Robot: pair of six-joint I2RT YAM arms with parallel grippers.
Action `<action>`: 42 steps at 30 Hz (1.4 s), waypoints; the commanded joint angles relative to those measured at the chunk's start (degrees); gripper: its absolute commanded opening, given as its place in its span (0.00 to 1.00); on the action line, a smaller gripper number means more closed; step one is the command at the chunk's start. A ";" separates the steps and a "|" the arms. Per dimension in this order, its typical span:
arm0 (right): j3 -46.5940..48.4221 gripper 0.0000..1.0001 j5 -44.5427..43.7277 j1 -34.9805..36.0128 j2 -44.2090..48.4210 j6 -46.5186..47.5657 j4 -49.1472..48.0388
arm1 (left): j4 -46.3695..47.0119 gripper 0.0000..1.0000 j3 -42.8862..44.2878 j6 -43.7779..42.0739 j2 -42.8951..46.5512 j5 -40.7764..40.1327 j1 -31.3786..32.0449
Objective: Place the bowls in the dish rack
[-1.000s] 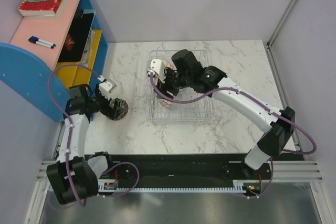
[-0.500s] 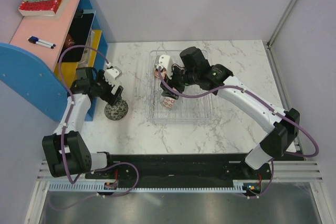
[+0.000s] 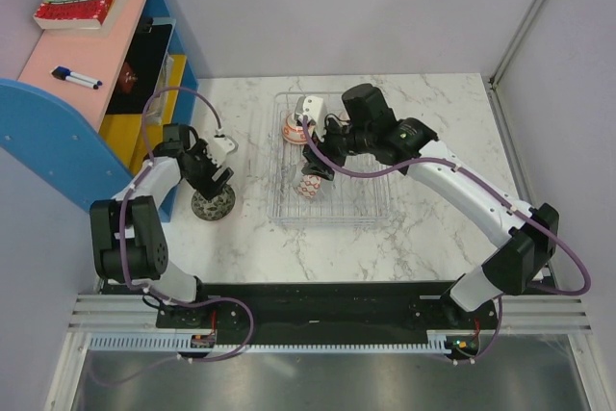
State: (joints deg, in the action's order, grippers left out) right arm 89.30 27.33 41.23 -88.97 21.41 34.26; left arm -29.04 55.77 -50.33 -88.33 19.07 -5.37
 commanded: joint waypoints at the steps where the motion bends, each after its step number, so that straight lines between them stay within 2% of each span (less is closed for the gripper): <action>1: -0.79 0.70 2.29 -0.45 2.13 -0.67 -2.27 | 0.91 0.87 2.24 -3.99 -2.71 -3.16 0.18; 3: -1.05 0.70 2.46 -0.63 2.13 -0.93 -2.44 | 0.82 0.83 2.33 -4.17 -3.77 -3.51 0.27; 5: -1.32 0.70 2.64 -0.72 2.13 -1.02 -2.62 | 0.82 0.76 2.33 -4.52 -5.18 -4.04 0.44; 6: -1.40 0.70 2.73 -0.72 2.13 -1.11 -2.71 | 0.82 0.70 2.33 -4.52 -5.53 -4.21 0.53; 9: -1.49 0.70 2.73 -0.80 2.13 -1.37 -2.88 | 0.39 0.45 2.42 -4.43 -6.76 -4.39 0.88; 11: -1.41 0.70 2.81 -0.80 2.05 -1.46 -2.88 | -0.14 0.36 2.68 -4.34 -7.20 -4.22 1.15; 12: -1.49 0.70 2.81 -0.80 2.04 -1.63 -3.14 | -0.49 0.26 2.85 -4.17 -7.46 -3.87 1.15; 15: -1.49 0.70 2.99 -0.80 1.96 -1.98 -3.06 | -1.28 0.11 3.82 -3.38 -8.08 -2.47 1.58; 18: -1.58 0.70 3.43 -0.80 1.87 -2.25 -3.32 | -2.43 0.02 4.87 -2.32 -7.99 -0.88 2.11; 24: -1.84 0.70 5.97 -0.80 1.61 -3.74 -4.03 | -5.06 0.02 6.89 0.84 -6.15 3.07 4.57; 31: -3.42 0.70 7.99 -0.72 1.78 -4.01 -5.08 | -9.54 0.02 10.67 3.04 -2.90 8.79 4.49; 42: -3.08 0.74 6.86 2.27 1.69 1.35 -1.84 | -17.53 0.02 19.55 3.39 3.07 10.81 4.40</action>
State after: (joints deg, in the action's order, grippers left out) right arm 85.17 33.01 42.26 -88.92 19.62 31.51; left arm -42.89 69.82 -48.66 -90.32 26.74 -1.15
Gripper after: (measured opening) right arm 0.732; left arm 0.060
